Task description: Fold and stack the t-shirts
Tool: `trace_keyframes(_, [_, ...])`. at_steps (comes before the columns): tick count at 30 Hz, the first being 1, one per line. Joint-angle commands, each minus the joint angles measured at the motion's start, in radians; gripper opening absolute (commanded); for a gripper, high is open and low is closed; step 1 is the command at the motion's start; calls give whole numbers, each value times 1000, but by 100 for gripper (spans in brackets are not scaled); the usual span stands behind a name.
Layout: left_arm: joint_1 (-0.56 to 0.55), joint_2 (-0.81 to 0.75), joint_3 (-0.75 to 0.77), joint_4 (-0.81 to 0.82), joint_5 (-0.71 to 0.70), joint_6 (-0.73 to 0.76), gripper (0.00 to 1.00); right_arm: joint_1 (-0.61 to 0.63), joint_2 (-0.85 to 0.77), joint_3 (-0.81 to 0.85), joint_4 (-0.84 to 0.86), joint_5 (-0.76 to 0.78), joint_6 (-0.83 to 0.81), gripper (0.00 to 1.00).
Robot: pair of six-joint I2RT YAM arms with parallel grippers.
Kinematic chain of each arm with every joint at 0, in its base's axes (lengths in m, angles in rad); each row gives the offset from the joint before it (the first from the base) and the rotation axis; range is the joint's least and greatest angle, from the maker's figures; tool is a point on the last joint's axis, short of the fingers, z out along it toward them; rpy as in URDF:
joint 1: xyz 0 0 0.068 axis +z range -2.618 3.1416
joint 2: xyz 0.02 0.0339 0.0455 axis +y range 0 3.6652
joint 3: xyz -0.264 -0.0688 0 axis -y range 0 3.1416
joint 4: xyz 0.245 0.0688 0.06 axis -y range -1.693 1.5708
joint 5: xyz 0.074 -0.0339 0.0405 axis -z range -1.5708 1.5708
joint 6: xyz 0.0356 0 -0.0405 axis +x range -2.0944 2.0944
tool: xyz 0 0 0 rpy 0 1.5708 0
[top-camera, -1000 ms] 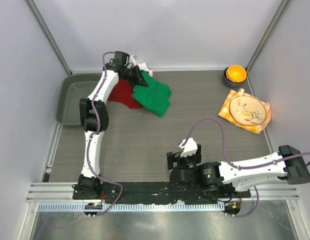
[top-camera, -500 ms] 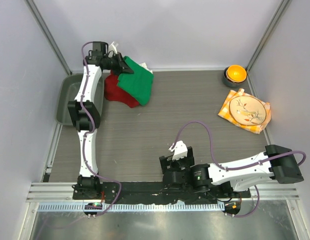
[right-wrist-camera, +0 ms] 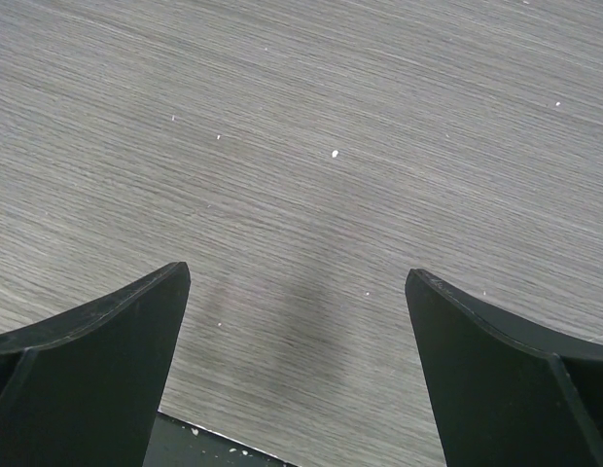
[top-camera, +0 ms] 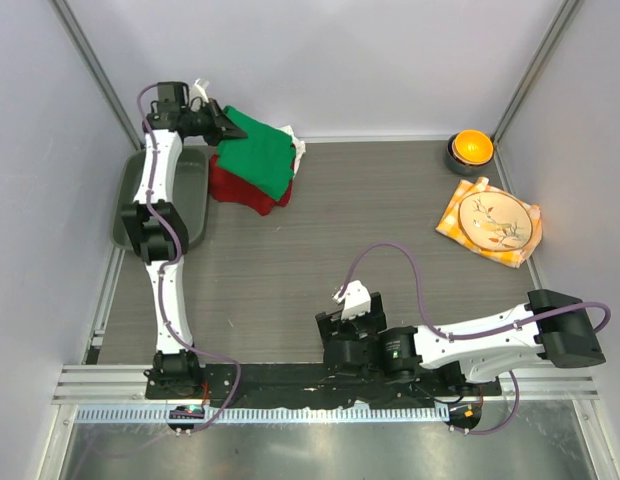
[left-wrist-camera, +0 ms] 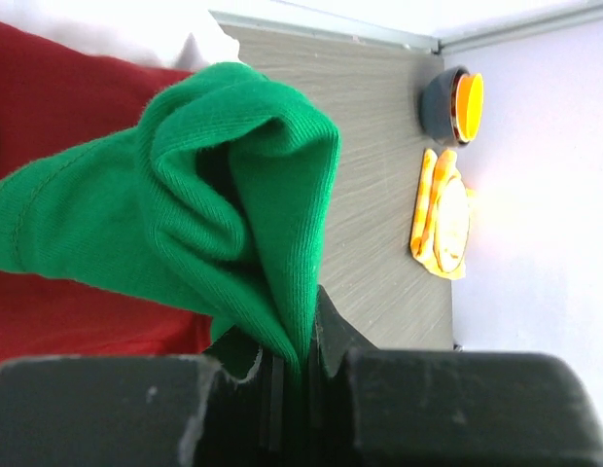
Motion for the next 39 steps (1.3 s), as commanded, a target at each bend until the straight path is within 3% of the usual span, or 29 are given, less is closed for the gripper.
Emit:
trace_keyframes(1, [47,-26,41,139,56,-59,0,-8,5,42,35,8,-19,100])
trace_keyframes(15, [43,36,-68,127,-22,8,3,-34,25,55,34,-19,-42,100])
trace_keyframes(17, [43,36,-97,119,-38,25,18,-36,37,62,37,-22,-45,100])
trace_keyframes(18, [44,33,-105,115,-70,36,33,-34,42,66,35,-24,-52,100])
trace_keyframes(19, [44,30,-120,113,-82,40,56,-36,46,71,35,-25,-51,100])
trace_keyframes(20, [47,30,-125,116,-94,42,65,-36,51,72,37,-27,-51,100])
trace_keyframes(22, [58,28,-140,133,-110,33,76,-36,52,72,40,-33,-51,100])
trace_keyframes(26, [84,36,-134,138,-131,28,86,-36,39,60,40,-36,-49,100])
trace_keyframes(27, [84,37,-134,133,-147,28,100,-36,34,55,40,-38,-51,100])
trace_keyframes(33, [90,-29,-201,115,-317,43,100,-36,29,63,38,-21,-82,100])
trace_keyframes(39, [87,-127,-230,-37,-827,43,100,-39,97,127,15,-28,-86,100])
